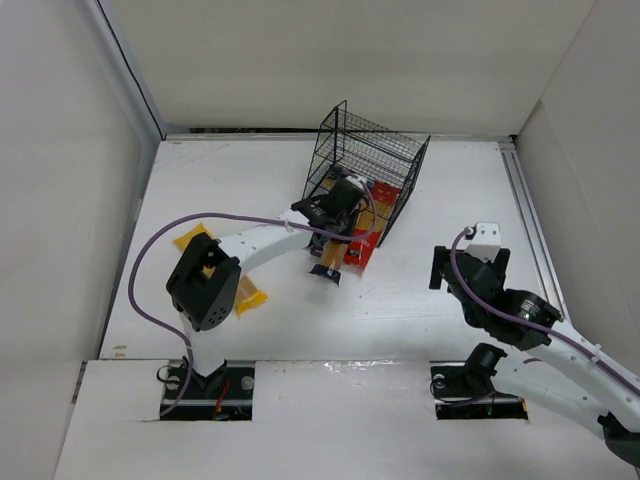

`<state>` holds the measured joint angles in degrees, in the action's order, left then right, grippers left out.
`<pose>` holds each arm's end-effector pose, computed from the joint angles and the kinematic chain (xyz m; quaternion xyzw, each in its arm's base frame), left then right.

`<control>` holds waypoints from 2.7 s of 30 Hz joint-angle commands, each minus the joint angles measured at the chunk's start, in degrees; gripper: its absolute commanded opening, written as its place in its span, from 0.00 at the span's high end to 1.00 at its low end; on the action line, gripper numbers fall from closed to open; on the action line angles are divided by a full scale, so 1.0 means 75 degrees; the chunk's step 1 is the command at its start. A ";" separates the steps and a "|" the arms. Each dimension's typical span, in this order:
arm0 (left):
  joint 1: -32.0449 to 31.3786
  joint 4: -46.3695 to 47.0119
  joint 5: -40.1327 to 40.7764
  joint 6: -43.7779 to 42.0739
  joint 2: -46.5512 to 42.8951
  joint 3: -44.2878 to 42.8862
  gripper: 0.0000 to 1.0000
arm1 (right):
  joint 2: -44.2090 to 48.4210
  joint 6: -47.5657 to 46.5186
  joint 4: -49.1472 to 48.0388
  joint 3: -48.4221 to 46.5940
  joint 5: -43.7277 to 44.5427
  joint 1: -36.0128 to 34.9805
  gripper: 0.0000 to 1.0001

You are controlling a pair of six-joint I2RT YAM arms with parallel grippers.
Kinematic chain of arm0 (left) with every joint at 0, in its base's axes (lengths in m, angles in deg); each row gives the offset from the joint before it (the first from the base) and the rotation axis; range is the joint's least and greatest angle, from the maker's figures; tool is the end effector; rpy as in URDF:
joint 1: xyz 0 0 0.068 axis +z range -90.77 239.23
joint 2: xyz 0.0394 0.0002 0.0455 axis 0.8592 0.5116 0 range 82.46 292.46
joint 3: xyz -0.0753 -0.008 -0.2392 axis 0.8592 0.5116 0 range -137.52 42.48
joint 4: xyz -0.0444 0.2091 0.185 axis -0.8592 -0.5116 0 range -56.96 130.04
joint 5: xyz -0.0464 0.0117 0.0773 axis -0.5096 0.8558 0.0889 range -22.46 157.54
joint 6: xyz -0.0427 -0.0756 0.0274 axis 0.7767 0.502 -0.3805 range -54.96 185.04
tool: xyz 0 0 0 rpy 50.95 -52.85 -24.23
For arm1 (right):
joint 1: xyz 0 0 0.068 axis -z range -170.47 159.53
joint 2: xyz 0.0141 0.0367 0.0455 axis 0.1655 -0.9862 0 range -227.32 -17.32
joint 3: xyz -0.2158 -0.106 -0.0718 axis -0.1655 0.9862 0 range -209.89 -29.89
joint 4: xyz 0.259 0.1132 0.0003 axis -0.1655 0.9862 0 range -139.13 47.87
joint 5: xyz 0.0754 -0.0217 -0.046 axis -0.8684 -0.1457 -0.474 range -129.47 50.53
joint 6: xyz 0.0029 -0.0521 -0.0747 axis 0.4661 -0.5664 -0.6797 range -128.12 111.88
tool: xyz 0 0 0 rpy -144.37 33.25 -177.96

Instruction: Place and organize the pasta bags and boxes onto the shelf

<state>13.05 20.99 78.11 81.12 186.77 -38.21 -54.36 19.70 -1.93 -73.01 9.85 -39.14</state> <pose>0.3308 -0.3230 0.1906 0.2012 0.8903 -0.1345 0.3857 0.1674 0.0965 0.2631 0.0200 0.8450 -0.0656 0.5304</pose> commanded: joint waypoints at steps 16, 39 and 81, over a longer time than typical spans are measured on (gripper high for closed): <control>-0.0183 0.0020 -0.0495 -0.0502 0.1138 -0.2729 1.00 | -0.0007 -0.0204 -0.0223 0.0123 -0.0130 0.0114 0.00; -0.0031 0.0020 -0.0307 -0.0515 0.2322 -0.4453 1.00 | -0.0499 -0.0275 -0.0575 0.0205 -0.0411 0.0184 0.00; 0.2861 -0.2157 0.1895 0.6584 -0.6287 0.4791 0.01 | -0.0827 -0.2933 -0.2730 0.0357 -0.2076 0.0184 0.00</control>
<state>30.78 12.56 88.40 116.81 143.93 -6.73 -60.96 0.55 -17.32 -70.21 -5.04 -38.07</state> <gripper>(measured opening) 0.989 0.998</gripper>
